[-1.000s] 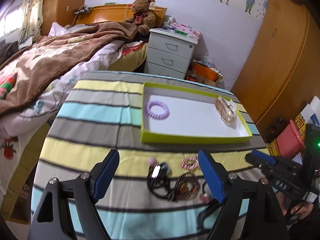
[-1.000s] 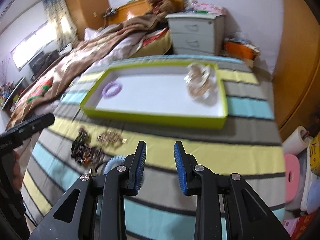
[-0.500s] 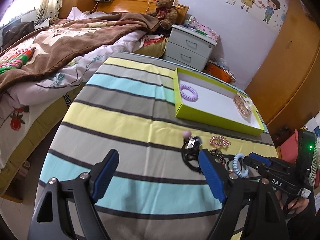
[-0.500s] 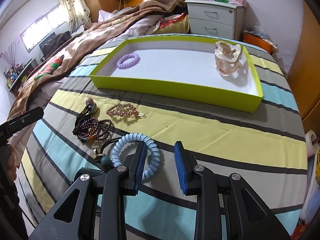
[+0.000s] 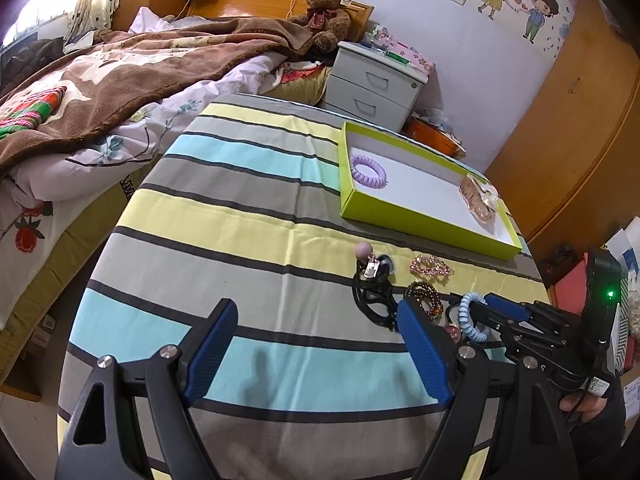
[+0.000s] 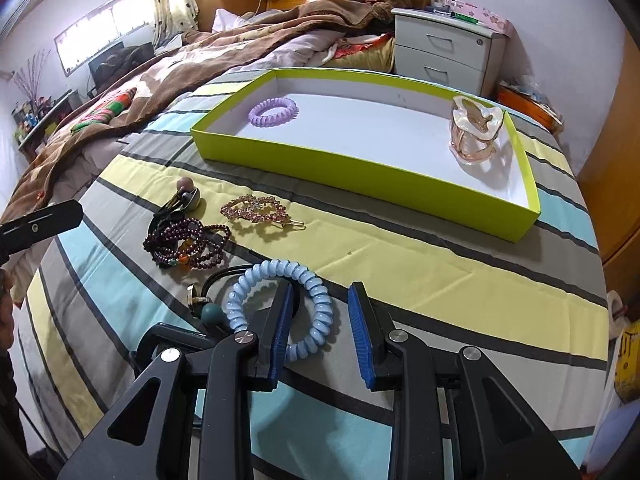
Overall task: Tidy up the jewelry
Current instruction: 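Close the right gripper on the light-blue coil hair tie, then close the left gripper on the black band while the right gripper holds the blue tie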
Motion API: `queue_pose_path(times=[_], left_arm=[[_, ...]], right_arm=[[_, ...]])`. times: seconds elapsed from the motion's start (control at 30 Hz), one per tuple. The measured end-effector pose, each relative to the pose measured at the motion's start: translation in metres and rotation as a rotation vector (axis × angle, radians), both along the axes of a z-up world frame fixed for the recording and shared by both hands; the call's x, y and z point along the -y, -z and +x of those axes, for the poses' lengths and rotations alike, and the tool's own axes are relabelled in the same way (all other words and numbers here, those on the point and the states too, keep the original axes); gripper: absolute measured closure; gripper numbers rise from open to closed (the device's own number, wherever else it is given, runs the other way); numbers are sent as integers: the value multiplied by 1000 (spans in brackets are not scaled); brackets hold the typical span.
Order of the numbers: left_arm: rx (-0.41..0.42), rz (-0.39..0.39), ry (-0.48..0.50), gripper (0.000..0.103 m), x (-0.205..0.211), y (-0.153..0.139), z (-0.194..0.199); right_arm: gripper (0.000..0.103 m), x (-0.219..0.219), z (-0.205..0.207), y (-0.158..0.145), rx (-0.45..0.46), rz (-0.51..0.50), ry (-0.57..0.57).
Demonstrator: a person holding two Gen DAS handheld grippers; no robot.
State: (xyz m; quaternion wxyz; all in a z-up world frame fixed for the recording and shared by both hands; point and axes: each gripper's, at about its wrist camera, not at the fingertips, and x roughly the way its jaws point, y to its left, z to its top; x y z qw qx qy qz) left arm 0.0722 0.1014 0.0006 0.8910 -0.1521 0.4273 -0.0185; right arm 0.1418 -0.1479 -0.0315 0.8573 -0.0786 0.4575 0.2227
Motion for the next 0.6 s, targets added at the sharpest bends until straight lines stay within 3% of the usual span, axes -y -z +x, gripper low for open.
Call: queue_pose_path(times=[0.07, 0.13, 0.6], left_arm=[[-3, 4, 4, 19, 3, 0, -1], [-4, 7, 6, 19, 5, -1, -2], [-19, 25, 94, 19, 40, -3, -4]], right_arm=[[90, 2, -1, 0, 1, 5, -4], [92, 3, -2, 0, -1, 8, -6], [93, 36, -8, -15, -3, 154, 61]])
